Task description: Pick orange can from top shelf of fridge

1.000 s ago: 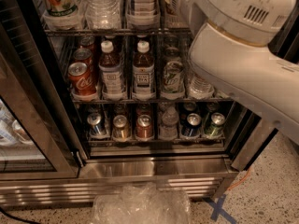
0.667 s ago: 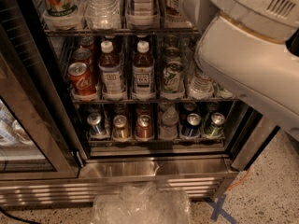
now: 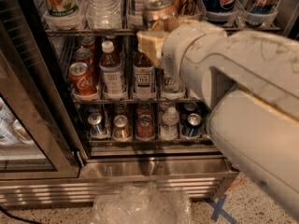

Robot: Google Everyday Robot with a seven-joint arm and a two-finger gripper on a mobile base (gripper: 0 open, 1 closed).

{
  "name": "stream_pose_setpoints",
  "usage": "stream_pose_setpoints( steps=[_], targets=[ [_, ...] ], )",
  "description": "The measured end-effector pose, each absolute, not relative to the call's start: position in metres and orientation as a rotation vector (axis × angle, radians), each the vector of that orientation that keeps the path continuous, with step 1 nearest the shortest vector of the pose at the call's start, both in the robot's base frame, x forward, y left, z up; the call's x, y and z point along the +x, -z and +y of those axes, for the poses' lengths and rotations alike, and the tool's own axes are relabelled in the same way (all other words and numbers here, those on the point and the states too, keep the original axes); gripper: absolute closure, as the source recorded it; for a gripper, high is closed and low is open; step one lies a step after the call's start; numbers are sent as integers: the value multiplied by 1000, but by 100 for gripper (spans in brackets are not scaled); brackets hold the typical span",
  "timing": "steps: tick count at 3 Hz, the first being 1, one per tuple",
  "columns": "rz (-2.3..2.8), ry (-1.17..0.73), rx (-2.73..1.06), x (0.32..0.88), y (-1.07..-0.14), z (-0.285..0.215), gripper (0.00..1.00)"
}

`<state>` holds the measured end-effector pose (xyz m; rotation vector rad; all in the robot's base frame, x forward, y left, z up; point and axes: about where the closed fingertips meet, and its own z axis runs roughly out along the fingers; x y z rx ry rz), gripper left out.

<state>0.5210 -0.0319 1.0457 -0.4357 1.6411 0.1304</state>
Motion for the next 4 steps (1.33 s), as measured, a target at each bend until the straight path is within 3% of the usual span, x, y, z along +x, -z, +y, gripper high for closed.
stream_pose_setpoints(
  steps=[2, 4],
  targets=[
    [1717, -415, -408, 477, -990, -7, 100],
    [1689, -382, -567, 460, -983, -10, 100]
  ],
)
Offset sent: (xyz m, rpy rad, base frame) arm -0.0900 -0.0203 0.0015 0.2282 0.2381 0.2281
